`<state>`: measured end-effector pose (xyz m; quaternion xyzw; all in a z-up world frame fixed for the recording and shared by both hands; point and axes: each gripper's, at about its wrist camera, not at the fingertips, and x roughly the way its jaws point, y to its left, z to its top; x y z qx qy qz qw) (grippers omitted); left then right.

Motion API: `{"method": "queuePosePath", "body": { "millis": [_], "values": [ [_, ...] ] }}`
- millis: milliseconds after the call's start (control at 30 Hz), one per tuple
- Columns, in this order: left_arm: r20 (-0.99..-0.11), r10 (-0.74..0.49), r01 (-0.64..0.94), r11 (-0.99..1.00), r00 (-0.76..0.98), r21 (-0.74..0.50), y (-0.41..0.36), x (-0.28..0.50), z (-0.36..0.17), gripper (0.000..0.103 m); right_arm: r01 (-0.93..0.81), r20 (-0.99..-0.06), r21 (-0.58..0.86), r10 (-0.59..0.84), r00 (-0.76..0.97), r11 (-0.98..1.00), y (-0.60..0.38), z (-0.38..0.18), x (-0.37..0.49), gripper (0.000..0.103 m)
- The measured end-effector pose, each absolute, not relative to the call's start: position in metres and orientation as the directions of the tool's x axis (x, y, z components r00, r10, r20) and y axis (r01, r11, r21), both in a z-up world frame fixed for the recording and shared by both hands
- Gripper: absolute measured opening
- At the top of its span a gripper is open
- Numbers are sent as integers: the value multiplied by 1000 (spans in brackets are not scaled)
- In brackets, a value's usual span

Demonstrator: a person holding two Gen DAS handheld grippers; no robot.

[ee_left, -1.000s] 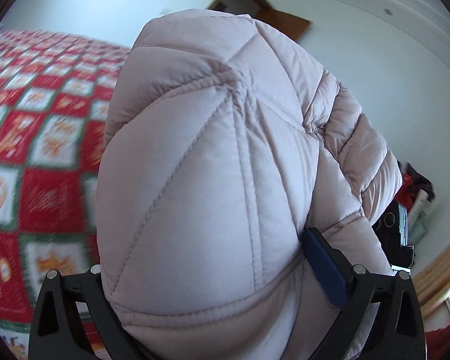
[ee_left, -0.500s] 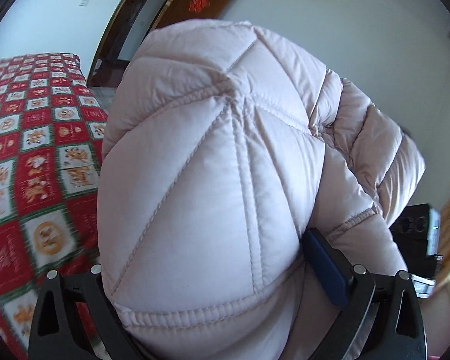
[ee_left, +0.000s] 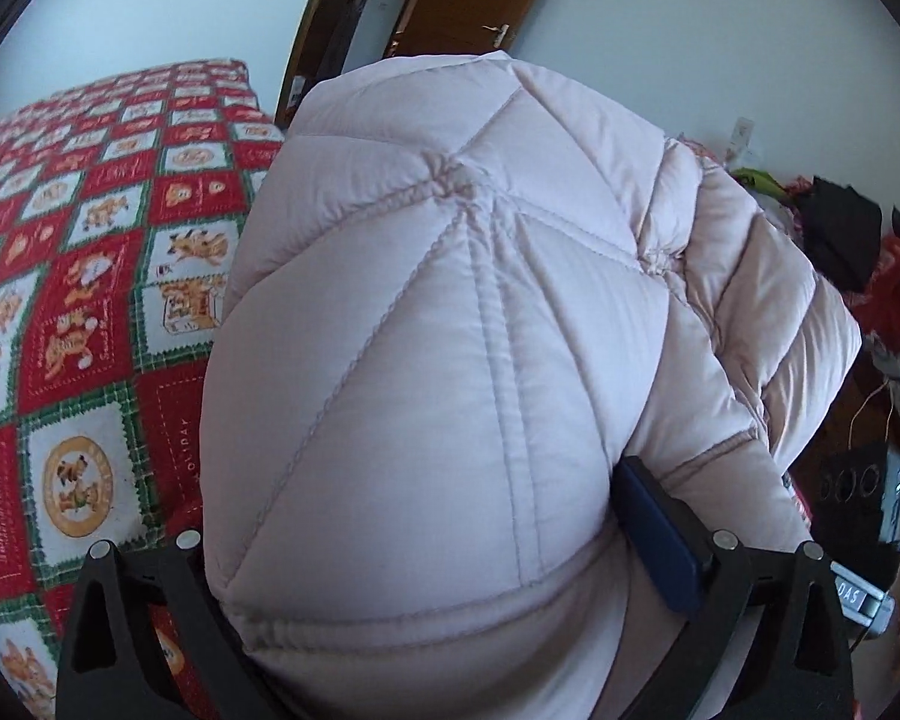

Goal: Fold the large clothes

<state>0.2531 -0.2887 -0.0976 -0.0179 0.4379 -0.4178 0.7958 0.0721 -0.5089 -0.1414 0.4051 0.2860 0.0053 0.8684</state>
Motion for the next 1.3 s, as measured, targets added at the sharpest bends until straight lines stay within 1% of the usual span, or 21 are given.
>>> {"method": "queuePosePath", "body": {
  "millis": [33,133,200,300,333,433,500,567,600,667,700,733,767,833,900,967,1033,1100,1200,1300],
  "values": [
    [-678,-687,644,647,260,-408,-287,258,-103,102,226,-494,710,242,835,667,-509,-145,66,64],
    [-663,-708,644,629,244,-435,-284,270,-111,102,238,-508,703,239,828,670,-506,-147,61,67],
    [-666,-706,650,627,241,-429,-286,270,-112,102,251,-520,686,220,825,683,-500,-140,53,68],
    [-670,-701,665,624,245,-410,-286,272,-112,102,285,-542,651,169,823,704,-497,-132,45,74],
    [-670,-701,670,622,244,-406,-286,267,-110,102,297,-551,636,150,821,712,-495,-127,40,74],
    [-671,-705,672,614,230,-414,-285,269,-108,102,317,-572,559,80,816,767,-490,-105,23,74],
    [-679,-695,661,627,236,-412,-280,263,-102,102,329,-588,459,5,808,825,-482,-87,9,74],
    [-685,-682,658,641,254,-394,-274,256,-95,102,350,-586,366,-79,806,862,-473,-68,-5,74],
    [-688,-675,658,648,265,-382,-270,252,-91,102,366,-580,341,-112,807,866,-469,-62,-10,72],
    [-690,-664,655,663,289,-363,-262,248,-83,102,390,-562,323,-157,812,862,-468,-53,-21,62],
    [-687,-661,656,667,302,-354,-258,246,-79,102,399,-558,323,-168,813,858,-467,-53,-22,54],
    [-681,-657,660,673,325,-334,-254,242,-74,102,404,-561,323,-171,810,856,-466,-53,-24,52],
    [-672,-647,670,681,361,-296,-249,237,-68,102,416,-578,318,-174,798,852,-467,-56,-18,52],
    [-653,-626,692,690,426,-210,-245,226,-57,102,420,-625,313,-148,767,852,-458,-73,-7,43],
    [-633,-593,708,699,498,-98,-244,212,-47,102,412,-648,317,-122,752,855,-445,-88,1,42],
    [-616,-563,712,702,551,-4,-246,201,-42,102,414,-650,322,-118,750,851,-434,-96,5,42],
    [-609,-538,711,701,582,60,-250,197,-44,102,412,-645,339,-110,756,846,-427,-101,8,42],
    [-606,-534,711,699,590,77,-251,198,-48,102,406,-648,328,-109,754,853,-420,-104,14,42],
    [-621,-544,712,701,564,33,-250,206,-53,102,413,-652,297,-133,746,861,-416,-116,23,42],
    [-623,-553,712,703,553,8,-250,210,-56,102,420,-643,335,-121,756,844,-418,-128,24,42]
  ]
}}
